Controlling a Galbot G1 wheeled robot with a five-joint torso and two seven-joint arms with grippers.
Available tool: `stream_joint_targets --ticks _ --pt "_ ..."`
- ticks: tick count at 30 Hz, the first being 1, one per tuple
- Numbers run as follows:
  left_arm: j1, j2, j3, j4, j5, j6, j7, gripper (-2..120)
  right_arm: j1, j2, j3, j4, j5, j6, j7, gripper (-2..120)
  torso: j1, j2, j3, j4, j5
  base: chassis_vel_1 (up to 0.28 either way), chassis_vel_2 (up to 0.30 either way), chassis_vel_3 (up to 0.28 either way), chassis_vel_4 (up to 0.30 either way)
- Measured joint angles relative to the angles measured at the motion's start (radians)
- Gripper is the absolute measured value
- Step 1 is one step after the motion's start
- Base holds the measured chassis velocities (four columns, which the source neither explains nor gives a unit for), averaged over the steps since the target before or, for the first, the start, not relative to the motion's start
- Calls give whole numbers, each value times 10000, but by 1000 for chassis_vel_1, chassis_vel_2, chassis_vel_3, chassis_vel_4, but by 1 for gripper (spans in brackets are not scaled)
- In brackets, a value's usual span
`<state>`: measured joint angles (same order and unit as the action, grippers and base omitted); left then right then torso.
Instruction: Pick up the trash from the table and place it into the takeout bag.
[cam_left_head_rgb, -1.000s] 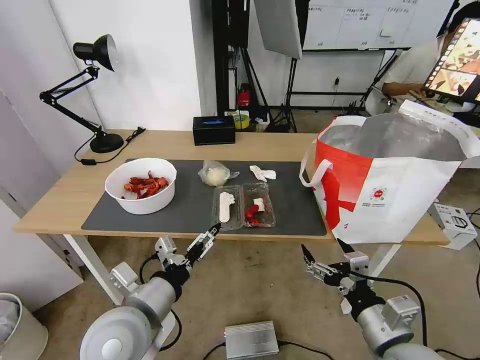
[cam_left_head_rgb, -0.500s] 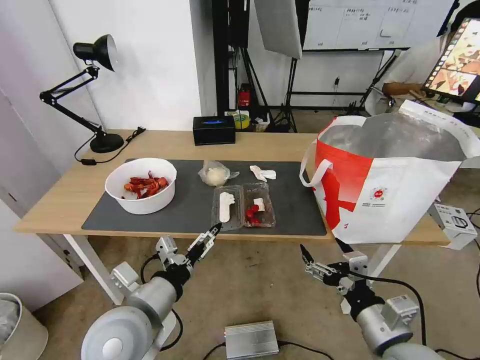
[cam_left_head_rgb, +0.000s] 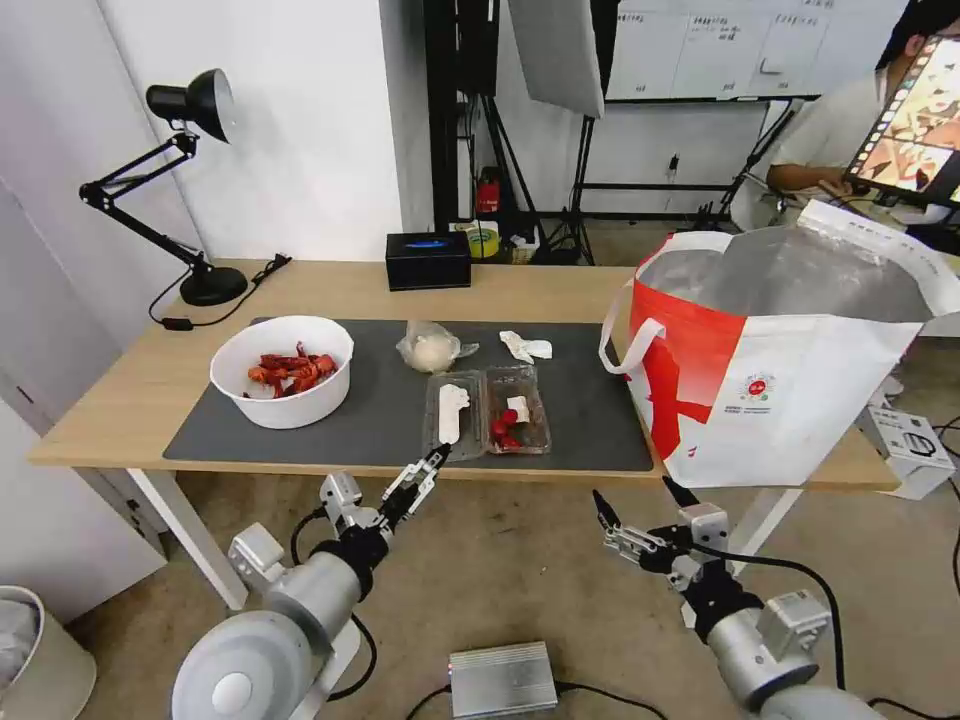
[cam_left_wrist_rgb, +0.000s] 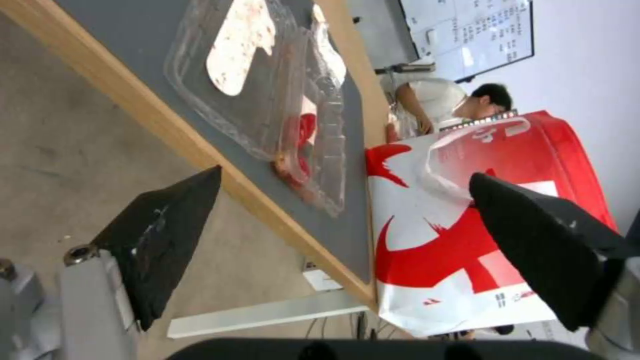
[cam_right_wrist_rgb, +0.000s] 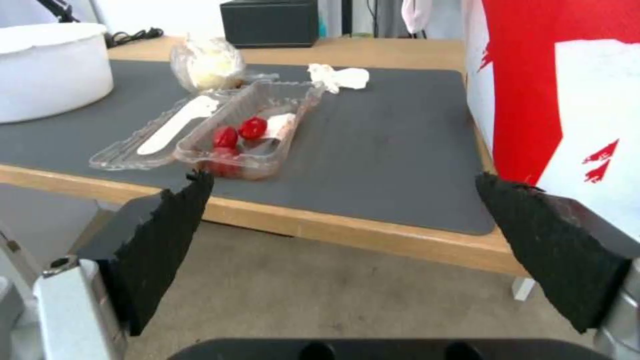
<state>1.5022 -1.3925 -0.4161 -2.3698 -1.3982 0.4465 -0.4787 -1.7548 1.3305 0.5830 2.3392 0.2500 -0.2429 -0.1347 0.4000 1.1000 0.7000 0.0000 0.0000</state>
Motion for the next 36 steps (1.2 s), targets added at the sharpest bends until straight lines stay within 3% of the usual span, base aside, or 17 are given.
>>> stream_joint_targets --ticks 20,36 --pt "-777 -151 650 537 -343 -44 -387 100 44 171 -85 -109 -299 108 -66 100 0 0 0 0 0 0 0 0 0" --pt "-1505 -656 1204 1381 -433 -75 -575 100 46 229 -62 -214 -332 107 -77 100 0 0 0 0 0 0 0 0 0"
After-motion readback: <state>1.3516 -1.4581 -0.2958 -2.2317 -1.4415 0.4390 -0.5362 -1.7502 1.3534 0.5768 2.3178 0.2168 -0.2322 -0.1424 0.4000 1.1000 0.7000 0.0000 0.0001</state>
